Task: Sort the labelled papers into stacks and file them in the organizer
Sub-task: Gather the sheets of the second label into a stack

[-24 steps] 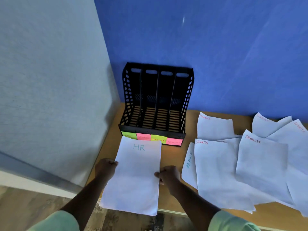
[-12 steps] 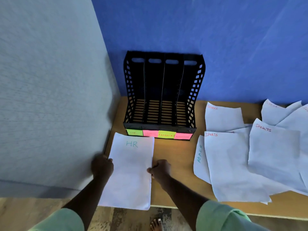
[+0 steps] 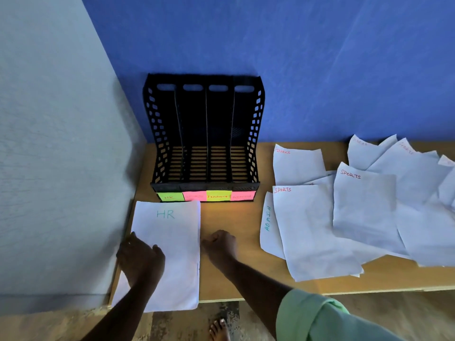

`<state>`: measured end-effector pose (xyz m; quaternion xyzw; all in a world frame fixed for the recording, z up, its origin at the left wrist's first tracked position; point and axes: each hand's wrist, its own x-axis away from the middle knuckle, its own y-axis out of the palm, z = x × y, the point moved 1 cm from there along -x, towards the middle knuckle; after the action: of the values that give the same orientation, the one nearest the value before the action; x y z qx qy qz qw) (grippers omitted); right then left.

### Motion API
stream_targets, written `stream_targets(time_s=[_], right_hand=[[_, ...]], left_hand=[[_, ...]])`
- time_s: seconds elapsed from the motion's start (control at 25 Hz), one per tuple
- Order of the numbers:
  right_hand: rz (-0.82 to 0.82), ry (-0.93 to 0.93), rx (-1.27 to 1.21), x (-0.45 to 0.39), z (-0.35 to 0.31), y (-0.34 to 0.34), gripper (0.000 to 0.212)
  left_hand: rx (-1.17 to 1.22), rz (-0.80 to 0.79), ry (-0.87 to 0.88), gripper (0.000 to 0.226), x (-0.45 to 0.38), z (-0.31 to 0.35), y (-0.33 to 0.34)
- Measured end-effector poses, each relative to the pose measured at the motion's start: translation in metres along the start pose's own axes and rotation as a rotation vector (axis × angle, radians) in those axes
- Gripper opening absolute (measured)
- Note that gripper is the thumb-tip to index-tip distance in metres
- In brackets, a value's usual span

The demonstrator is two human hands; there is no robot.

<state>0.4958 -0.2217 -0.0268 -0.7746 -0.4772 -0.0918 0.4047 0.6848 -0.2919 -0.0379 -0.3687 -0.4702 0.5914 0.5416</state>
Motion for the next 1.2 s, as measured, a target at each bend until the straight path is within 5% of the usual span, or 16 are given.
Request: stream_targets(time_s=[0.32,0.6,0.84,0.96,1.2], right_hand=[[0.341,-0.064,0.158,-0.017,0.078,-0.130,0.019],[0.547,-0.044,0.250,-0.036,0.180,-0.256,0.036],[0.288,-0.172,0.637,-0.051,0.252,-0.334,0.081],[0.212,-0.193,0.671,-0.061,0.281,-0.354,0.067],[0.384,-0.357,0.477,-0.069,0.287,-0.379,0.033]], left_hand=[[0.190,-0.081,0.262,0.039,0.063,0.099,0.024],[0.479,-0.687,0.305,0.016,0.122,0.204,0.055],[-0.020,-0.502,0.396,0.039,0.163,0.279,0.088],[-0.035,-0.459,0.225,0.051,0.184,0.303,0.094],[0.182,-0.443,0.064,0.037,0.187,0.308,0.115]])
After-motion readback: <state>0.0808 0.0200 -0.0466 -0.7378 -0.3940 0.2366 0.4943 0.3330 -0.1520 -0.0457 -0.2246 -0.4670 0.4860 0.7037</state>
